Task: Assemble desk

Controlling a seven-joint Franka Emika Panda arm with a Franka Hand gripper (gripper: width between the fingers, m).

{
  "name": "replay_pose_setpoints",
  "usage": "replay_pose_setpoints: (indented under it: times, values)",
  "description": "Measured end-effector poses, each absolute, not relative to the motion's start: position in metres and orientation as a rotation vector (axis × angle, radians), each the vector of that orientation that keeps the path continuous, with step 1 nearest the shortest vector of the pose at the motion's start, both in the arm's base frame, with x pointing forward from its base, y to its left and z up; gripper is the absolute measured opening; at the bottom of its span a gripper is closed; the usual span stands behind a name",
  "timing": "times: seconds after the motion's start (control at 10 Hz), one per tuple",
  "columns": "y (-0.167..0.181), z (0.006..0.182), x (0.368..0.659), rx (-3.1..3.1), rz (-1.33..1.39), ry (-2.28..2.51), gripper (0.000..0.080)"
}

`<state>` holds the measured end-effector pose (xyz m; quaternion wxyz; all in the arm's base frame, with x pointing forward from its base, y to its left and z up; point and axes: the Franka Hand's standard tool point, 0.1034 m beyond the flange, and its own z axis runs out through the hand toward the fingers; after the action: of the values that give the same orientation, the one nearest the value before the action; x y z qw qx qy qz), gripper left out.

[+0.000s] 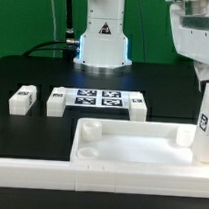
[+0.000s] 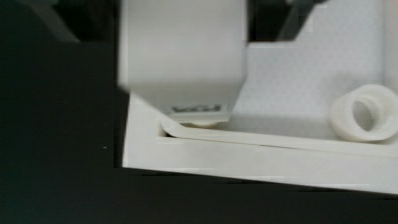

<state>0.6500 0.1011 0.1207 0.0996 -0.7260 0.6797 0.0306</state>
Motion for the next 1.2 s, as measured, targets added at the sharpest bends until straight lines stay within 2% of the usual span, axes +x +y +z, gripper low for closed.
replay_pose_setpoints:
  times: [0.1, 0.2, 0.3, 0.4, 0.9, 1.1, 1.2]
  values:
    - [0.101, 0.120, 0.650, -2.188, 0.085, 1.963, 0.0359]
    - [0.102, 0.121, 0.651, -2.215, 0.074, 1.930, 0.0556]
    - [0.105, 0.122, 0.653, -2.368, 0.022, 1.728, 0.0556]
    - [0.109, 0.122, 0.652, -2.549, -0.013, 1.493, 0.0633]
    - [0.112, 0.121, 0.650, -2.800, -0.058, 0.970, 0.0649]
    - [0.103, 0.114, 0.646, -3.053, -0.127, 0.140, 0.0649]
    - [0.106, 0.113, 0.646, -3.061, -0.127, 0.023, 0.0649]
